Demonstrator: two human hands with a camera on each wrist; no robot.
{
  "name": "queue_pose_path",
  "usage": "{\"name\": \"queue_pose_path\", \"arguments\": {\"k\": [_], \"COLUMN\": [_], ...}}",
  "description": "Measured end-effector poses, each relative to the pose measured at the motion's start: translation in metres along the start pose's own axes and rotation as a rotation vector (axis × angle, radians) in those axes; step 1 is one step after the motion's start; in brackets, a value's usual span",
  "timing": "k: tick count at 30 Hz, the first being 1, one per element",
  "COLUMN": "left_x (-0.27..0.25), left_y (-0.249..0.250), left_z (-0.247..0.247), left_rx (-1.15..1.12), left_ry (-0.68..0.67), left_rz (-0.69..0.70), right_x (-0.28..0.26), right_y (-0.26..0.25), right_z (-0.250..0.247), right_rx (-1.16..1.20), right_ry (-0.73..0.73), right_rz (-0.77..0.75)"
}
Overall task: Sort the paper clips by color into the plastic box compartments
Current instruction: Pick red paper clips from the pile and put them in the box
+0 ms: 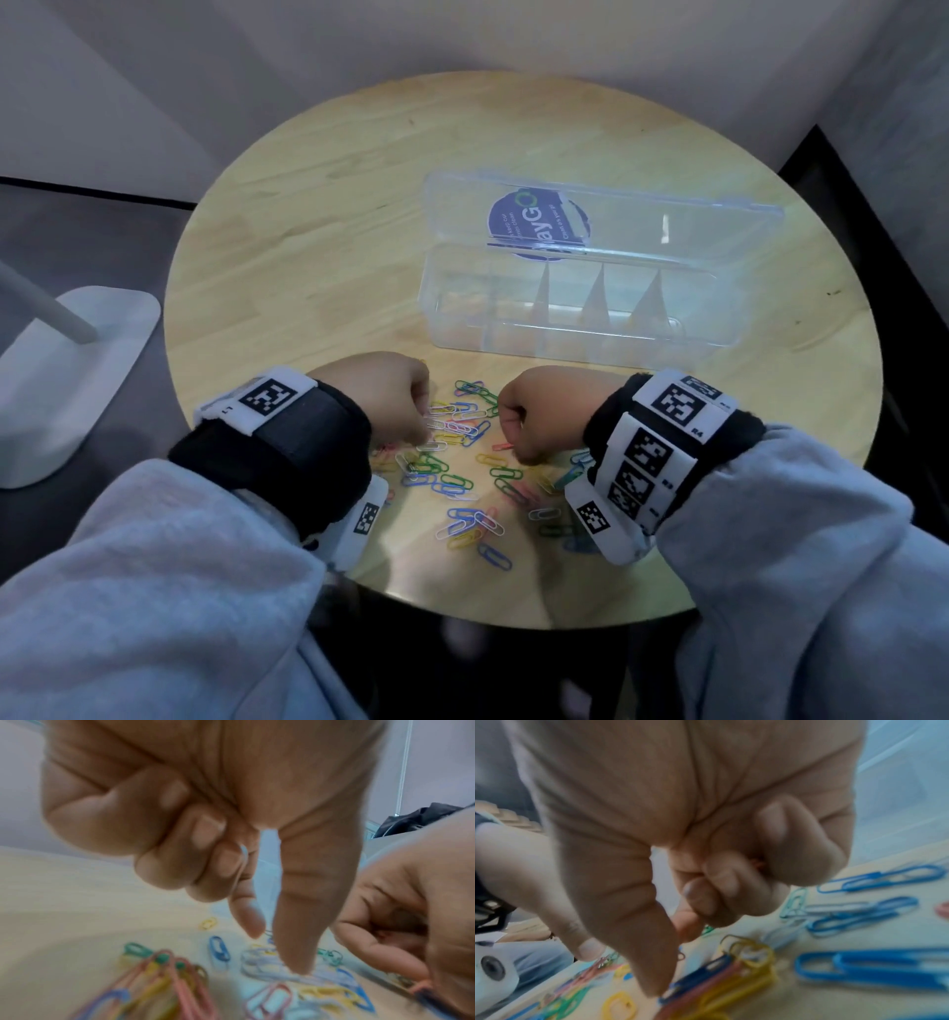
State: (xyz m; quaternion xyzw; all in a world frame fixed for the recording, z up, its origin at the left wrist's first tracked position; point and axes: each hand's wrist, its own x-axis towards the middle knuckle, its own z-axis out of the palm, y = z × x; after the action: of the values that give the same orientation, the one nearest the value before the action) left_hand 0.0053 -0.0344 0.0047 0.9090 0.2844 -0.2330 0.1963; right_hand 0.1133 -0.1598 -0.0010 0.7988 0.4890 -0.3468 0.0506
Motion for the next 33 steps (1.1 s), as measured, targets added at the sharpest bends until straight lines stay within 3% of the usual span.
{"name": "queue_pose_path", "arguments": {"k": [8, 15, 18, 26, 29, 33], "left_x": [0.002, 0.001, -0.003, -0.024, -0.029, -0.031], "left_y": [0.002, 0.001, -0.005, -0.026, -0.033, -0.039], "left_z": [0.003, 0.003, -0.008, -0.032, -0.027, -0.025], "left_rx": [0.047, -0.024, -0.236, -1.087, -1.185, -1.198], "left_ry": [-0.051, -0.096, -0.112, -0.058, -0.074, -0.105], "left_rz": [0.003, -0.013, 0.021, 0.018, -0.041, -0.125], "right_x": [-0.011, -0.009, -0.010, -0.025, -0.031, -0.037], "right_y": [0.017, 0.030, 0.034, 0.032, 0.028, 0.020], "right_z": [-0.017, -0.012, -0.007, -0.006, -0.006, -0.002], "right_rx": [0.331, 0.735, 0.918, 1.245, 1.311, 1.164], "right_ry": [0.082, 0.055, 0.029, 0.071, 0.067, 0.103], "right_rz": [0.004, -0.029, -0.012, 0.067, 0.079, 0.103]}}
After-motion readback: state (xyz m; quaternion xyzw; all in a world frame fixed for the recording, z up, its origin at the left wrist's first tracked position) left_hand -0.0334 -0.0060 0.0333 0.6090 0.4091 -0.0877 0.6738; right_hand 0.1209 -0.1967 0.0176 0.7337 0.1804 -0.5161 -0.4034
